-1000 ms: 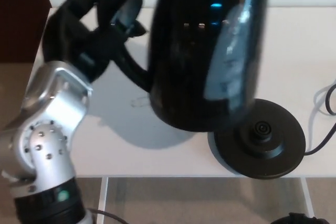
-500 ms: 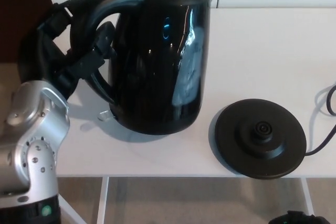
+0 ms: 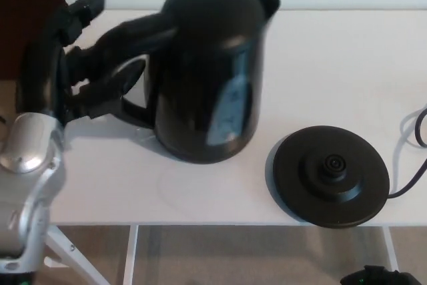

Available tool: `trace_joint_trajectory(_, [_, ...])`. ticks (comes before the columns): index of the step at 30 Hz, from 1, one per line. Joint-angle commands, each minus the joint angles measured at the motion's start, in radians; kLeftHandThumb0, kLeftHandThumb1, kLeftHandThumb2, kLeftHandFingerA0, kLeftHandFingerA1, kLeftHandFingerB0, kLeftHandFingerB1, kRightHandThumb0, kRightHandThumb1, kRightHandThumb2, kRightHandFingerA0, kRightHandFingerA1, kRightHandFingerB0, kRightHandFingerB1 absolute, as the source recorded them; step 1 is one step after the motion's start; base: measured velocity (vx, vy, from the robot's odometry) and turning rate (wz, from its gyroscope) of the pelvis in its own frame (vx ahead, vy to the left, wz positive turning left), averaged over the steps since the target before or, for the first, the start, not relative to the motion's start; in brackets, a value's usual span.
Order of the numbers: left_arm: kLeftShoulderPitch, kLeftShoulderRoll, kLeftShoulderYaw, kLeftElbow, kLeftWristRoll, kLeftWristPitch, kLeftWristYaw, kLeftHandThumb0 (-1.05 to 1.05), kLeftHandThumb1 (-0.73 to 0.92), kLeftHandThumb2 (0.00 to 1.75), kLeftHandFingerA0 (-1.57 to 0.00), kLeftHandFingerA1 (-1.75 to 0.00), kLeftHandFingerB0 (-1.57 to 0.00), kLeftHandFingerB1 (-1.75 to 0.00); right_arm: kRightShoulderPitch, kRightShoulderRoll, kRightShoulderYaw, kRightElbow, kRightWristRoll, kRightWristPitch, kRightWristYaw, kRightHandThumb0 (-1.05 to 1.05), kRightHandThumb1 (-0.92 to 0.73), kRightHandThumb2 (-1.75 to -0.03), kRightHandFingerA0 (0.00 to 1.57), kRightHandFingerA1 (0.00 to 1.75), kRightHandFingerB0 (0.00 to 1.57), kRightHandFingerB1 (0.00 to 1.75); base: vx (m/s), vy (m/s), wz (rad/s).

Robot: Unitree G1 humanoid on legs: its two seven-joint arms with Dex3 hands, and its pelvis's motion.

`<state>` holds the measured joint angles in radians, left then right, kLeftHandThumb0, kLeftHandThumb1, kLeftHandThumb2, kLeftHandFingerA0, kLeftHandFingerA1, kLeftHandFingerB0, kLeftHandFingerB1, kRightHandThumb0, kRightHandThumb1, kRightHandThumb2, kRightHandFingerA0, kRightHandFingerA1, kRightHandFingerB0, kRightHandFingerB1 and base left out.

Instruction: The robot walk towards a table in front and uses its left hand to pick up the pot from the base and places it on the table

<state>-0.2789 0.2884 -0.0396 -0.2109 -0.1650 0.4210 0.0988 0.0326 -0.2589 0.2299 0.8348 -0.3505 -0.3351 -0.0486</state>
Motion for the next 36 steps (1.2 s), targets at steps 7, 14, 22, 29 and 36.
trace_joint_trajectory(7, [-0.077,0.546,-0.392,-0.176,0.313,0.086,-0.471,-0.61,0.39,0.74,0.00,0.00,0.00,-0.01,-0.006,-0.010,0.008,0.016,-0.015,-0.005,-0.015,-0.20,-0.55,-0.55,0.76,0.58,0.61,0.49,0.00,0.000,0.00])
trace_joint_trajectory(14, [-0.064,0.607,-0.356,-0.226,0.184,0.112,-0.497,-0.78,0.41,0.56,0.00,0.00,0.00,-0.01,-0.013,-0.011,0.003,0.025,-0.007,-0.005,-0.007,-0.18,-0.53,-0.55,0.74,0.56,0.61,0.48,0.00,0.000,0.00])
trace_joint_trajectory(22, [0.125,0.576,0.042,-0.270,-0.069,-0.092,-0.515,-0.87,0.53,0.56,0.00,0.00,0.00,0.00,-0.023,0.000,-0.003,0.032,-0.001,0.003,-0.017,-0.18,-0.53,-0.55,0.75,0.57,0.62,0.48,0.00,0.000,0.00])
trace_joint_trajectory(29, [0.391,0.492,0.538,-0.254,-0.127,-0.222,-0.570,-0.88,0.54,0.56,0.00,0.00,0.00,0.00,0.005,-0.005,0.005,0.058,-0.010,-0.025,-0.029,-0.22,-0.53,-0.55,0.77,0.59,0.62,0.49,0.00,0.000,0.00])
trace_joint_trajectory(36, [0.602,0.159,0.912,0.085,-0.472,-0.330,-0.659,-0.74,0.43,0.75,0.00,0.00,0.00,0.00,0.035,-0.005,0.007,0.067,-0.009,-0.032,-0.027,-0.20,-0.54,-0.55,0.74,0.57,0.60,0.48,0.00,0.000,0.00])
